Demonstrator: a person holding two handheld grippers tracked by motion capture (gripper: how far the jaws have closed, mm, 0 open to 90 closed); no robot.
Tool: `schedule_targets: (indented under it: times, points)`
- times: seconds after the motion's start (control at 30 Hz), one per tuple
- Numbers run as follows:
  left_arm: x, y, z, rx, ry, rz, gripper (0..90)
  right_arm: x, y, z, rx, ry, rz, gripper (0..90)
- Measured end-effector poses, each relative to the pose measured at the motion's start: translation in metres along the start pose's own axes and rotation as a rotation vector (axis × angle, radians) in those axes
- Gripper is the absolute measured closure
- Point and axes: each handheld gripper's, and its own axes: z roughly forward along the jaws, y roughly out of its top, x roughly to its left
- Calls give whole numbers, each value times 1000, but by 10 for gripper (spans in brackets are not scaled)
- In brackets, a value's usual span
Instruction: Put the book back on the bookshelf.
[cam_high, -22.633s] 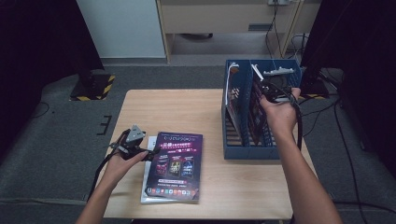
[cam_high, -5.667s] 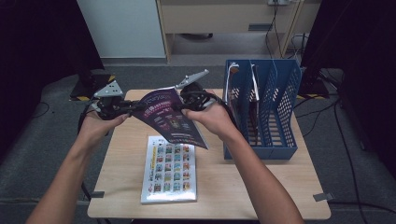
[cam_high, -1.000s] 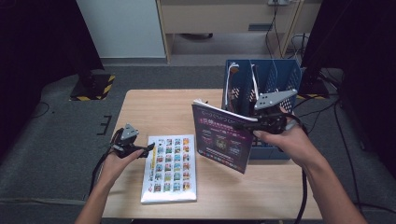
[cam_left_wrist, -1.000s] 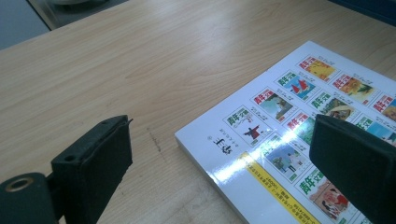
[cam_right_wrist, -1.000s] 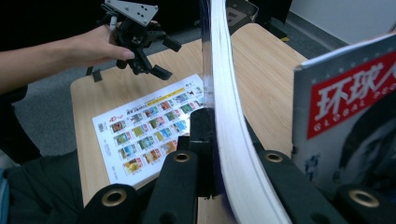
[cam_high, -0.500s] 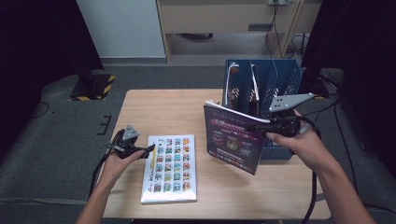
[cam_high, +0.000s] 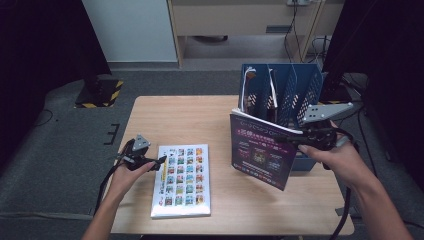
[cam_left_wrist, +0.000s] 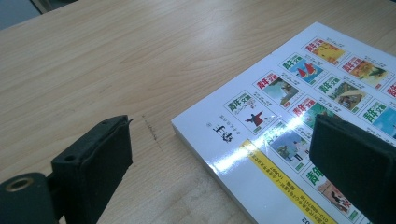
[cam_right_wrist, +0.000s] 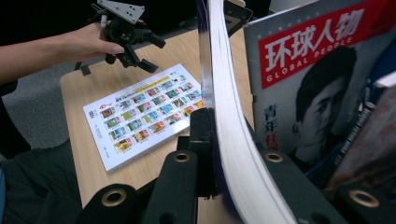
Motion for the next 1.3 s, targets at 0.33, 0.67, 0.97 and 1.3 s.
schedule_targets:
  times: [0.33, 0.67, 0.97, 1.3]
  points:
    - [1, -1, 1, 6, -3, -7, 55, 1, -3, -23, 0, -20, 12, 830]
    - [1, -3, 2, 10, -3, -10, 55, 0, 3, -58, 9, -74, 28, 830]
    - [-2, -3, 4, 20, -8, -2, 55, -5, 8, -84, -13, -112, 43, 829]
    - [-1, -3, 3, 17, -8, -5, 55, -9, 14, -95, -21, -139, 62, 829]
